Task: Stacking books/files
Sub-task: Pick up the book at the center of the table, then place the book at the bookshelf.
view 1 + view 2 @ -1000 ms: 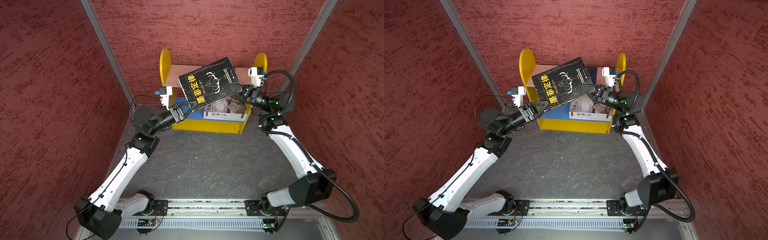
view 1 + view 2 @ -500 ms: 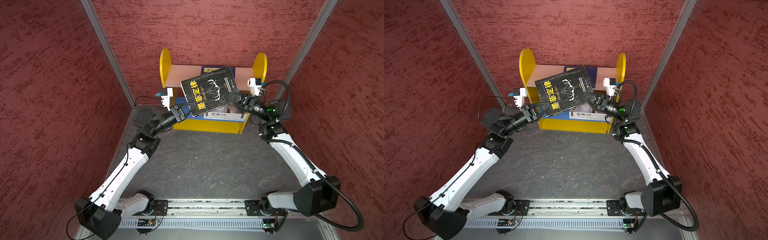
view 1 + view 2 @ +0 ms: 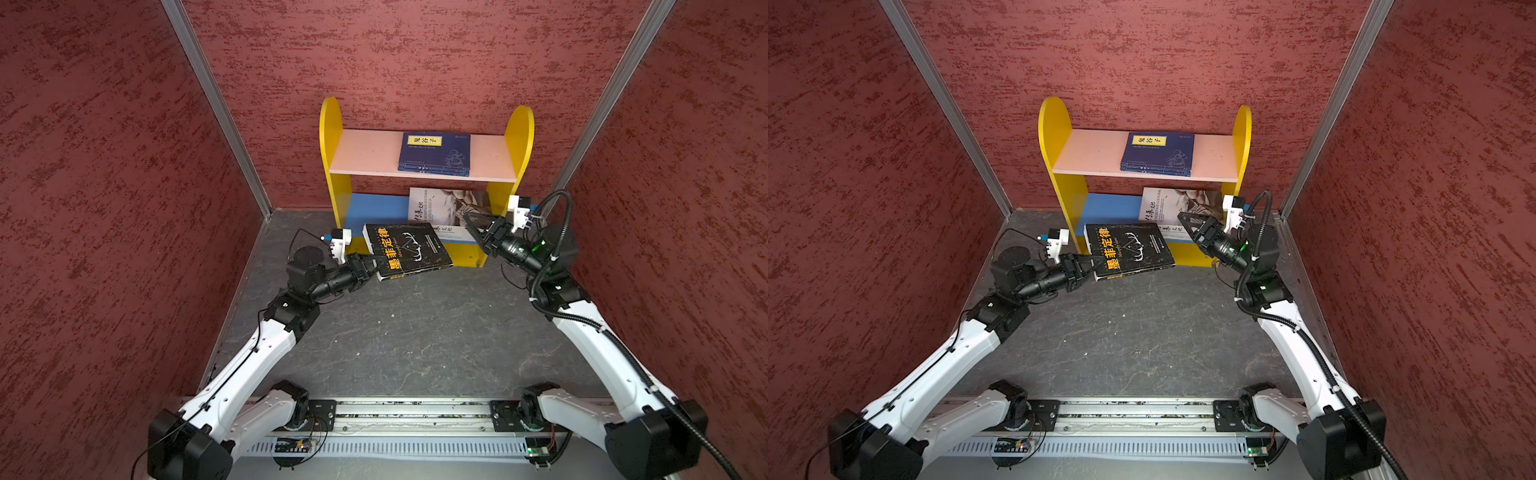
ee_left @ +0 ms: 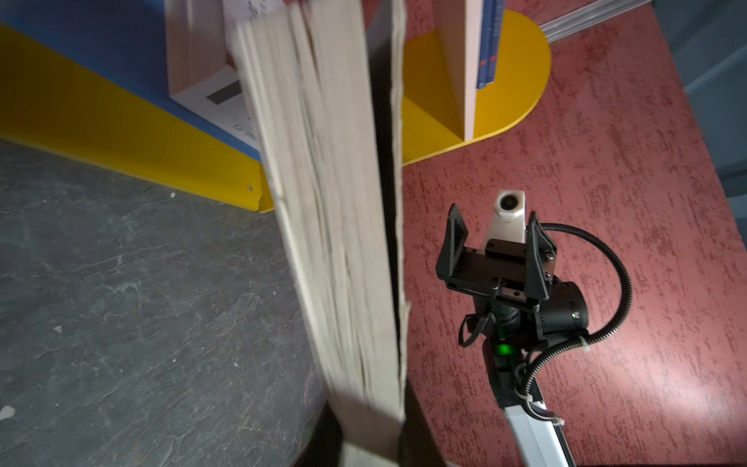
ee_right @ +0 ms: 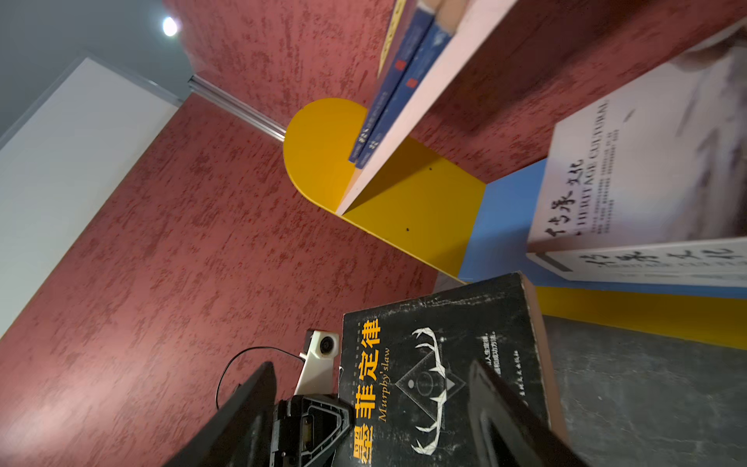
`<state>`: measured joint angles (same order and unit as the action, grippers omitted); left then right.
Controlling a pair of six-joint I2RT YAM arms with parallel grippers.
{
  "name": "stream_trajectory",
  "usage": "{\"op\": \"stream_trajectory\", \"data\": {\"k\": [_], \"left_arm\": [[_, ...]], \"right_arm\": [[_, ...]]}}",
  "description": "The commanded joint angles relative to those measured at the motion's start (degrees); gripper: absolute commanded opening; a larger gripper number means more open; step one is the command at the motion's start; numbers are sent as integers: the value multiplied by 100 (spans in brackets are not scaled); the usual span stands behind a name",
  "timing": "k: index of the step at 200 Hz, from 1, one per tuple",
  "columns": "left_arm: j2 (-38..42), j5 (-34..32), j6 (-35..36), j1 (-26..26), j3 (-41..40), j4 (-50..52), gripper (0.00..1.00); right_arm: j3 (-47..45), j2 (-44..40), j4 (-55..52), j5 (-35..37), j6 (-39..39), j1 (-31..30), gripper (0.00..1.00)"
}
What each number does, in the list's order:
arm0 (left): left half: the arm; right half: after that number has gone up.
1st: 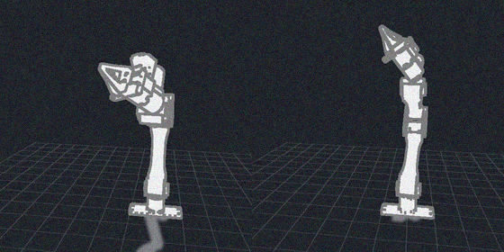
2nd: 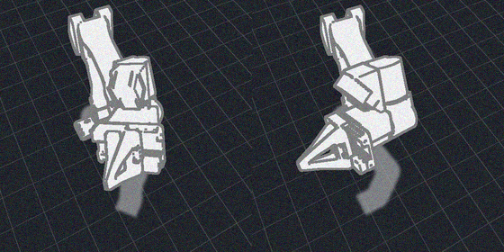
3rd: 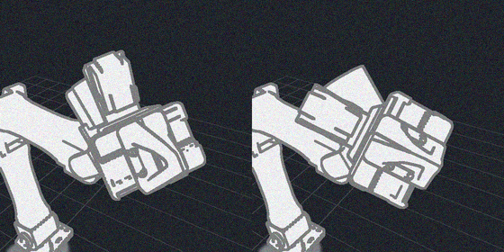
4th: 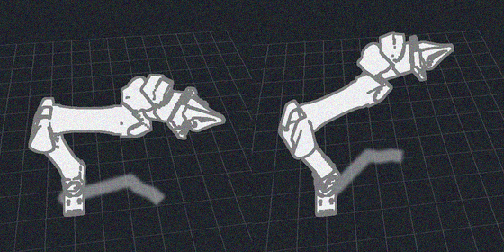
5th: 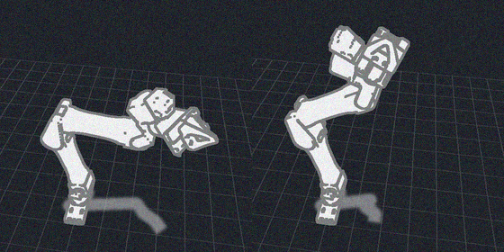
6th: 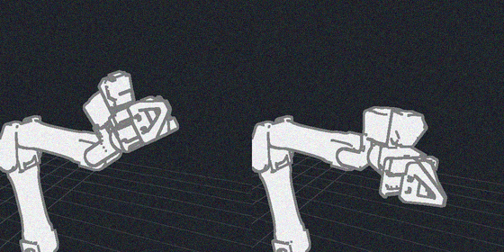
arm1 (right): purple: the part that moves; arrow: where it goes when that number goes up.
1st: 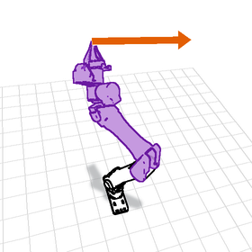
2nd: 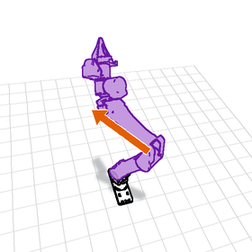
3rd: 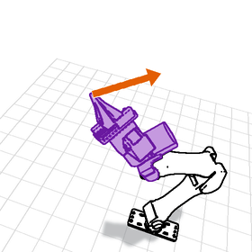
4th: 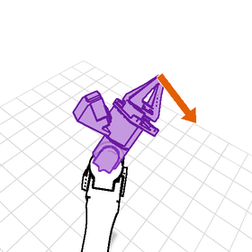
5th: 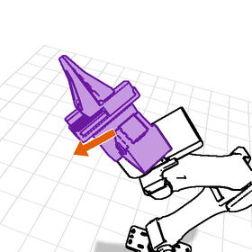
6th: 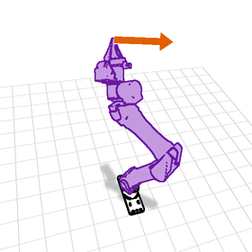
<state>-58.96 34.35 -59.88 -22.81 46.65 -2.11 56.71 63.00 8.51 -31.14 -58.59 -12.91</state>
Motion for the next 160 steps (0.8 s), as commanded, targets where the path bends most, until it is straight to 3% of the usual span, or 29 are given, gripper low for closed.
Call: {"op": "stream_trajectory", "data": {"k": [1,42,120,160], "left_arm": [[-283,124,-168,48,135,-1021,2],[-956,304,-434,186,253,-2067,2],[-2058,1122,-710,299,960,-3131,2],[-2294,1334,-388,313,1402,-2708,2]], "right_arm": [[77,-107,-934,1015,666,33,82],[43,-379,-1555,1857,1231,59,95],[-63,-561,-1778,2286,1568,186,97],[-72,-535,-1774,2314,1650,245,97]]}}
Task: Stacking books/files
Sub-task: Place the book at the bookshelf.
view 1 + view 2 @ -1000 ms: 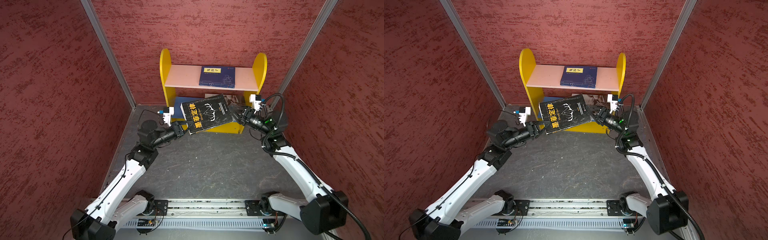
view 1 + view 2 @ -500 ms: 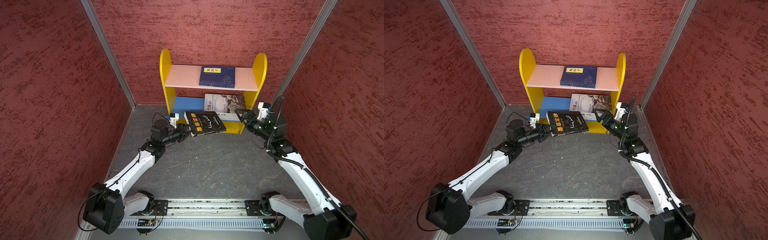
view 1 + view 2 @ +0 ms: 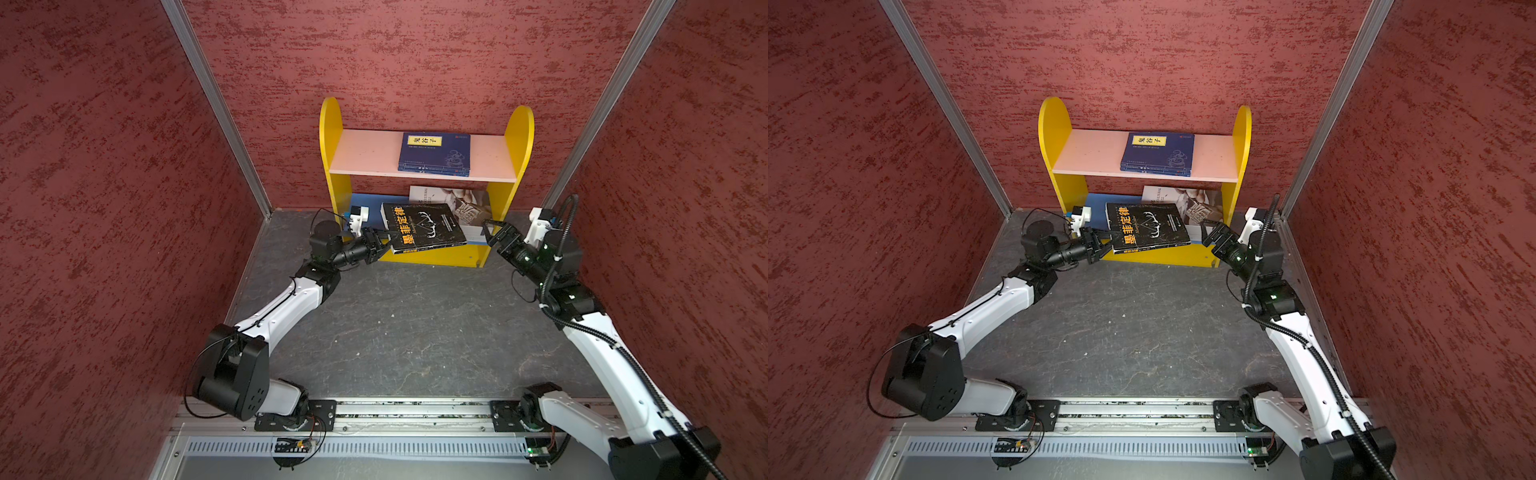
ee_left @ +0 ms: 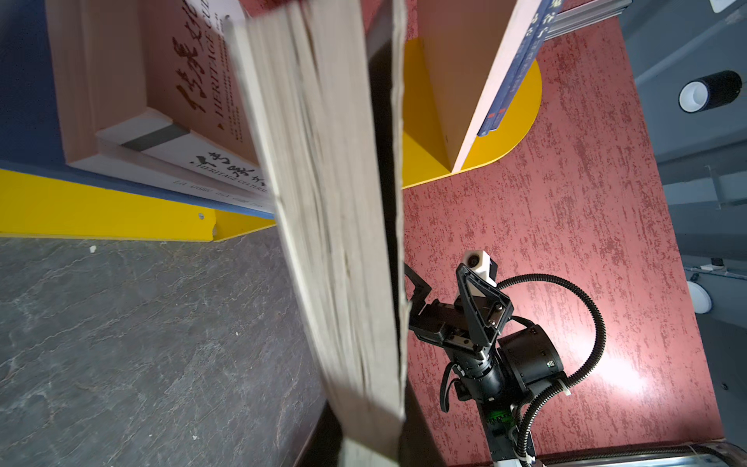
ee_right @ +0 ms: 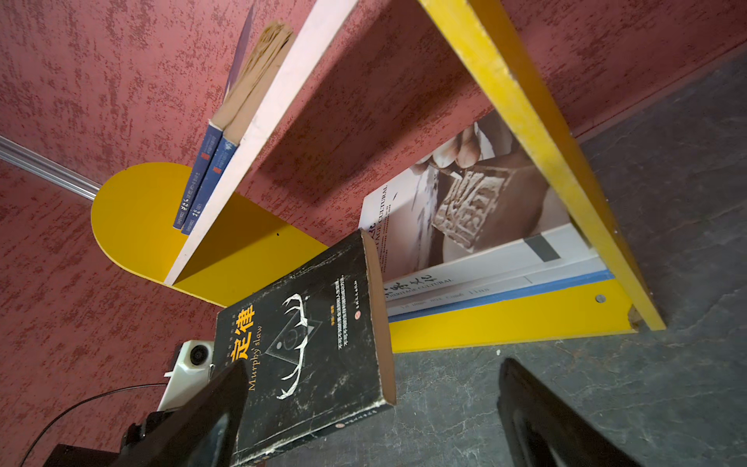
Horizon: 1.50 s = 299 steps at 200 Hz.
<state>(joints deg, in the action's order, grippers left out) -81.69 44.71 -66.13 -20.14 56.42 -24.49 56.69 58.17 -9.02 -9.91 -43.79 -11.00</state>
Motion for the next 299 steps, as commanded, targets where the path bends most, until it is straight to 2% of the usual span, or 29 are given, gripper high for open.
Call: {"op": "stream_trajectory", "data": {"k": [1,36,75,144,197,299], "left_arm": [[-30,295,248,50,441,-461,2],[-798,651,384,123,1138,-610,2],[-1830,961,-72,111,1756,-1461,3],[-3003,1162,4,12,3046,-1291,3],[-3631,1267,386,-123,4052,-135,3],[-4952,1225,820,-370,6362,1196,3]], "right_arm": [[-70,-52,-21,196,170,63,97],[-45,0,27,209,186,116,97],[18,5,-43,252,236,156,97],[-1,-1,-199,345,274,178,96],[-8,-8,-311,453,282,193,96],[-79,-192,-557,753,305,195,95]]}}
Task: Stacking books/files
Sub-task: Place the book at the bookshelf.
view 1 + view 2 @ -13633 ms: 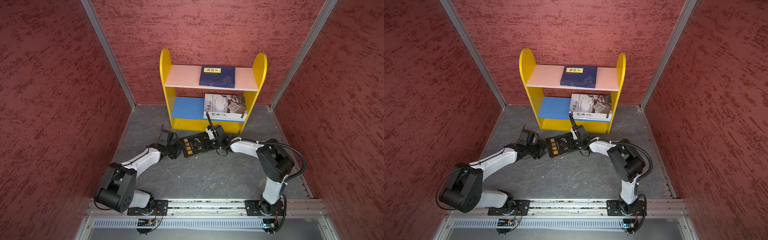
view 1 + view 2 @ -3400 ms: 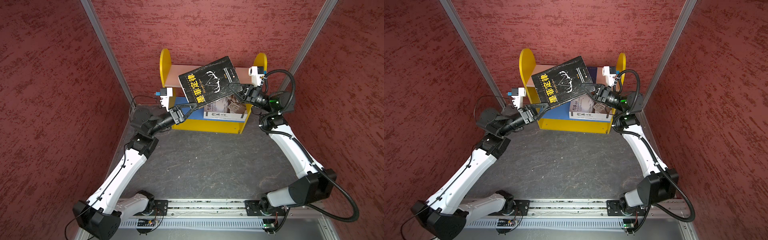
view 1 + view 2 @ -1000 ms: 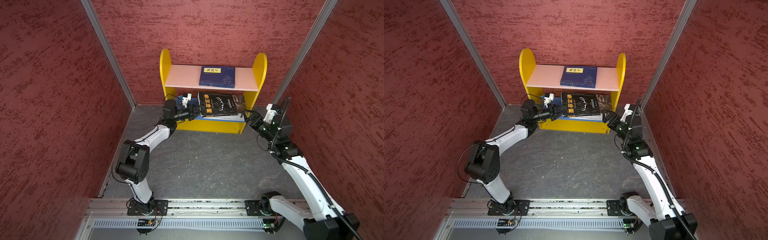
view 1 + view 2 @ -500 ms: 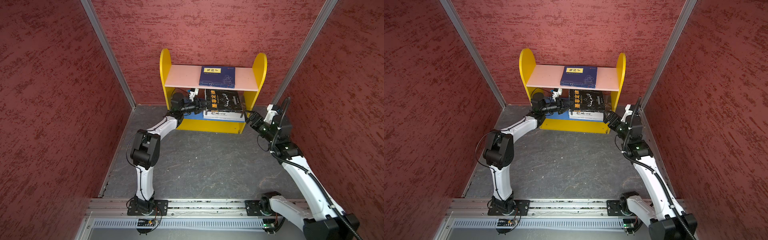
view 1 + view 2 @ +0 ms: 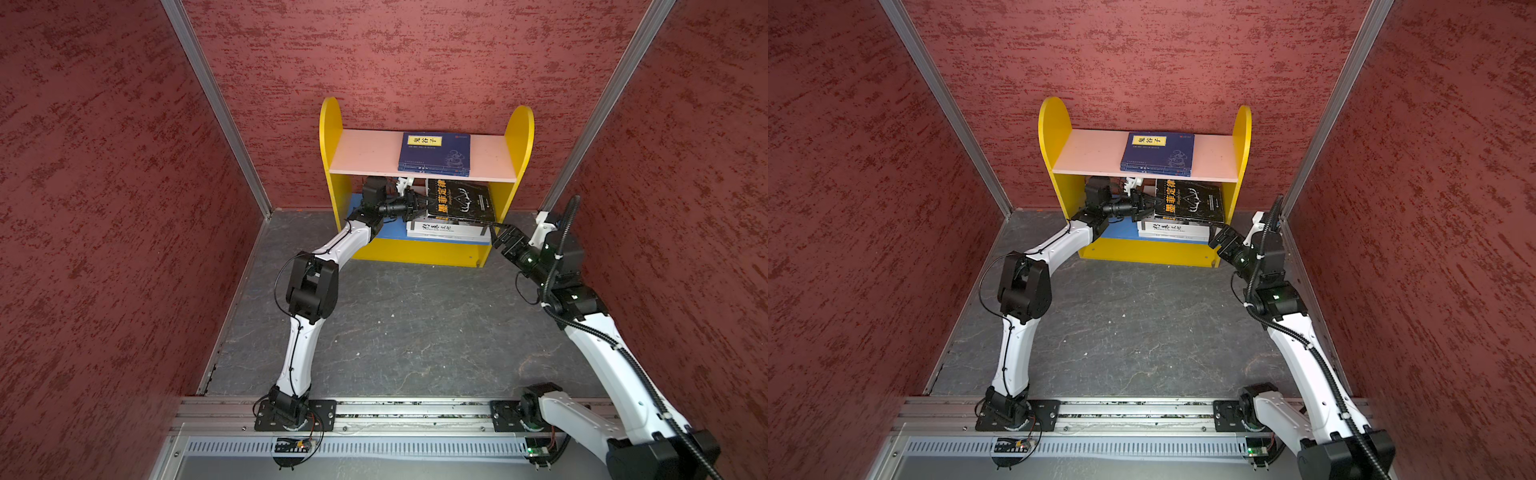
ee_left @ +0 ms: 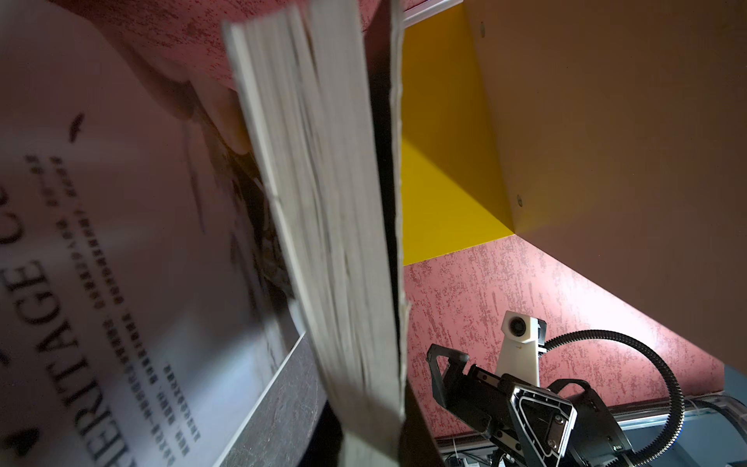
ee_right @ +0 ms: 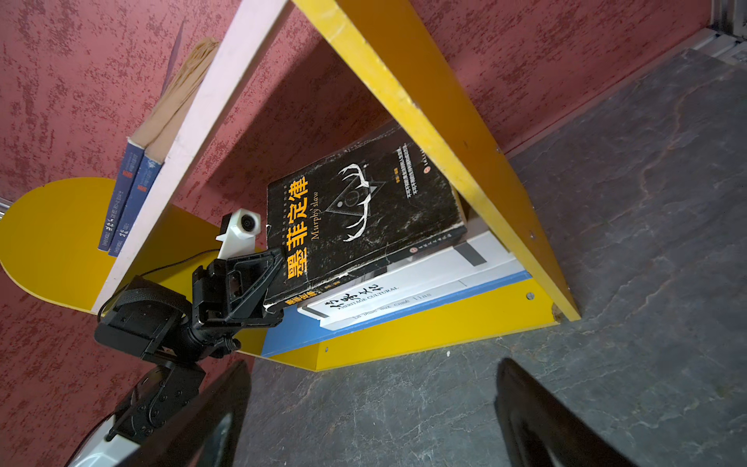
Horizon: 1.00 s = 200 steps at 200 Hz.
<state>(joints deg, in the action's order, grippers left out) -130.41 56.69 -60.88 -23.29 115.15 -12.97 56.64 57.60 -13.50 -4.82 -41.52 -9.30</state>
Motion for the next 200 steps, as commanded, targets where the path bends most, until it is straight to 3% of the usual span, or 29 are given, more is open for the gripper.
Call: {"op": "stream_trajectory", "data": {"k": [1,71,89,115,125,139,177,200], "left_arm": [[-94,31,291,-54,503,47,3],[-342,-108,874,-25,1119,1142,7],[-389,-215,1001,-24,1287,1409,13],[-365,-466,1205,-66,1468,1803,27],[-323,-636,1344,-79,1531,2025,39],[-236,-788,1463,-100,1538,2158,47],[-52,-1440,1826,-87,1546,2602,89],[96,-1880,2127,-89,1533,2884,97]], "right_arm": [[-74,-135,-109,240,76,25,95],[13,-100,-239,359,166,34,95],[11,-81,-220,359,166,50,95],[13,-56,-213,332,151,43,95],[4,-48,-206,324,137,49,95],[-16,-56,-189,324,116,43,95],[-76,-74,-151,301,50,50,95],[-117,-117,-129,304,16,58,95]]}}
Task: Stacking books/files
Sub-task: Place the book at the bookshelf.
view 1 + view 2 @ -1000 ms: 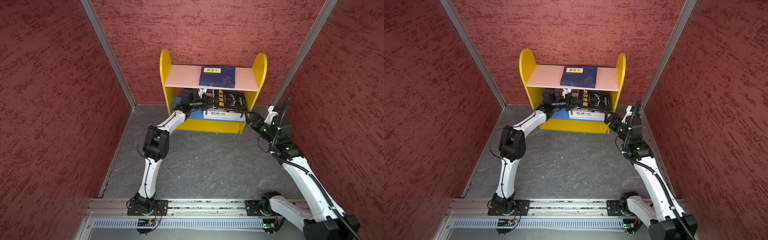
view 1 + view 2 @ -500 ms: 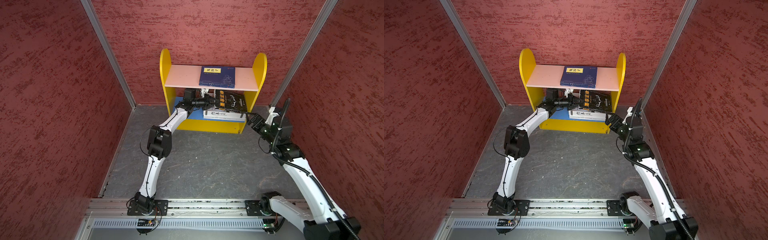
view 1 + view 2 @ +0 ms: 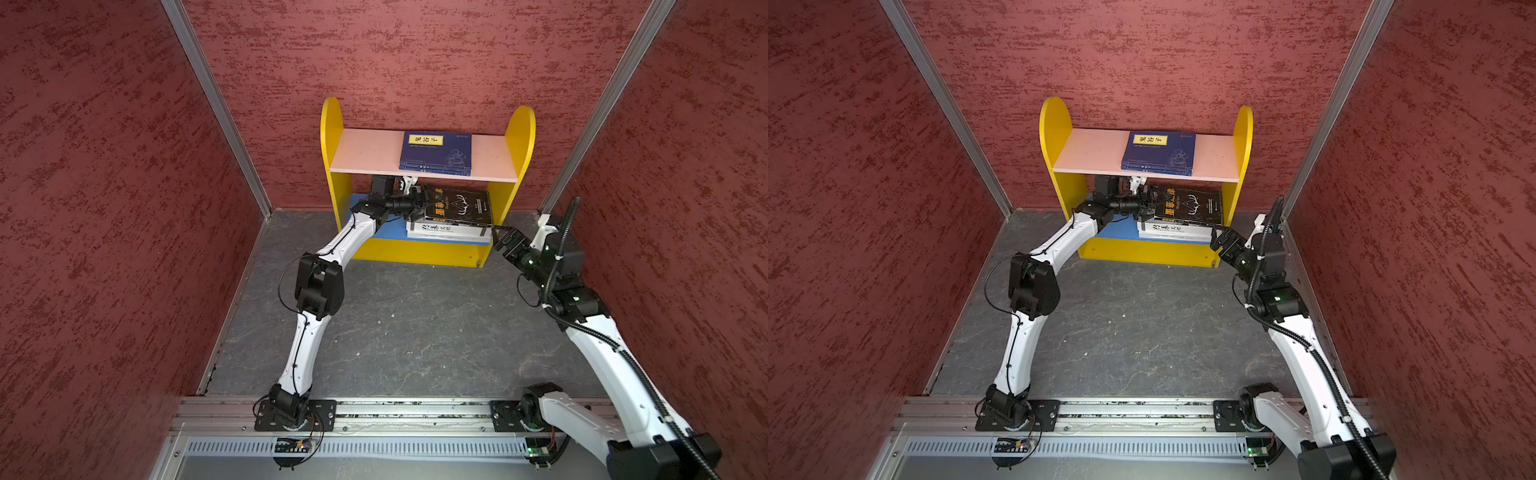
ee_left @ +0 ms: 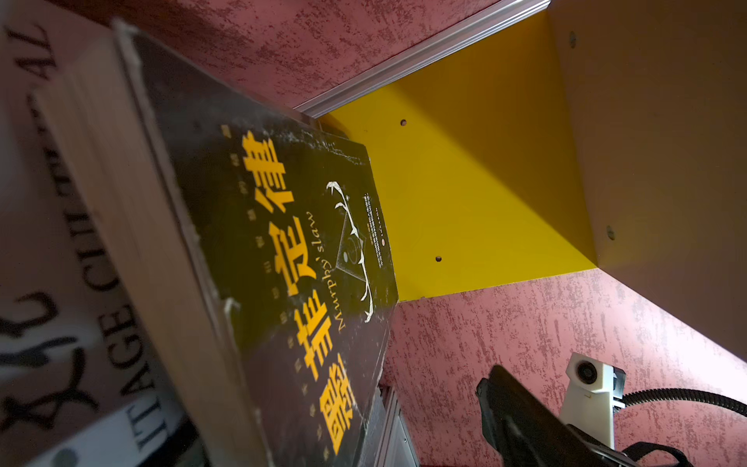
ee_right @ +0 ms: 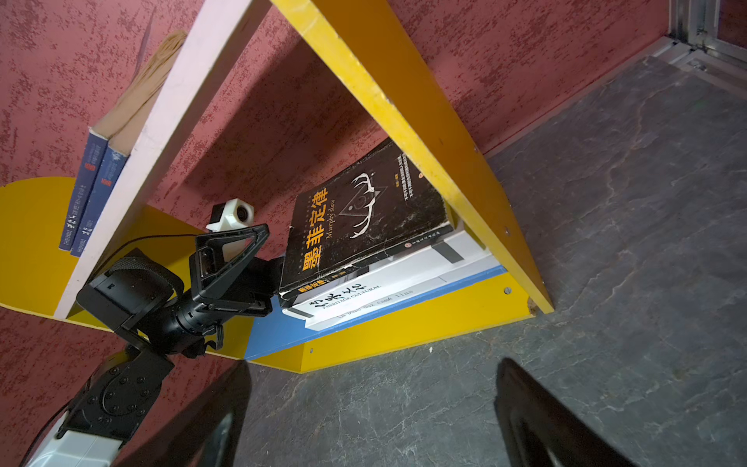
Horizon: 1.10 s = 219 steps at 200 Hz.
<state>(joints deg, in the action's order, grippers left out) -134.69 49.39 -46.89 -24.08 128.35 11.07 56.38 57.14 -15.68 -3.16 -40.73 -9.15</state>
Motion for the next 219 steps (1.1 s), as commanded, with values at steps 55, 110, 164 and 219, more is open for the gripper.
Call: {"op": "stream_trajectory", "data": {"k": [55,110,164,219], "left_arm": [[939,-1934,1043,-43,-149,311,99],[1312,-1703,857,-150,-1046,-798,99],[1739,-1711,523,-141,-2038,-1860,99],[1984,-2614,995,-220,-2200,-953,99]], "right_arm": [[-205,-160,130,193,-137,38,94],[-303,-177,215,164,-199,38,94],[-259,-99,231,31,-114,41,94],[-233,-28,260,-89,-22,44,94]]}}
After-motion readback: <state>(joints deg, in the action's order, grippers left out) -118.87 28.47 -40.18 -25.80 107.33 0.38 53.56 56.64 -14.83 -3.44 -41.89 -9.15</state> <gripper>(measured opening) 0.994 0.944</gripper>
